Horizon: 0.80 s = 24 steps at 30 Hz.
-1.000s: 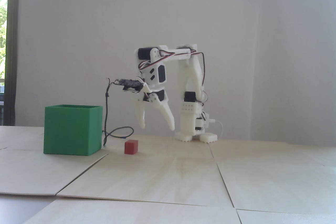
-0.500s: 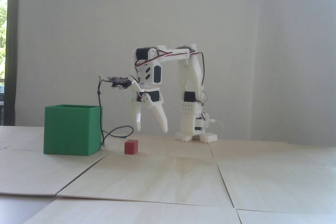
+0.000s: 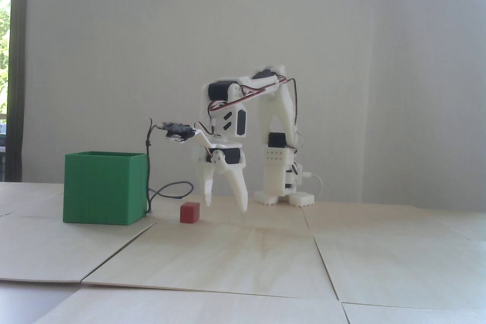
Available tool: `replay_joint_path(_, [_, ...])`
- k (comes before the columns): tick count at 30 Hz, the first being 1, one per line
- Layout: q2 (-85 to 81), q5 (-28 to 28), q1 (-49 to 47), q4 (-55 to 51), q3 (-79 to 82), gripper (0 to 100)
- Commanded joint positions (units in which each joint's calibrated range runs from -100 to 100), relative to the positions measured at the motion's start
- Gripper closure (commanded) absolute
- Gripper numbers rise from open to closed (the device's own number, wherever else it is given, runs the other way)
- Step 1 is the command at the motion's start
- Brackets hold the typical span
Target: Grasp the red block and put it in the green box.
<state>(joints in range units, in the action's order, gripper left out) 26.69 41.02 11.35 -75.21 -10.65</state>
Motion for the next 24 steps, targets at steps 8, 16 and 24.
replay_joint_path(8, [0.3,-1.5,1.4,0.3,-11.0,63])
replay_joint_path(16, [0.2,-1.4,3.9,0.9,-11.0,63])
replay_joint_path(24, [0.2,-1.5,4.5,1.0,-11.6,63])
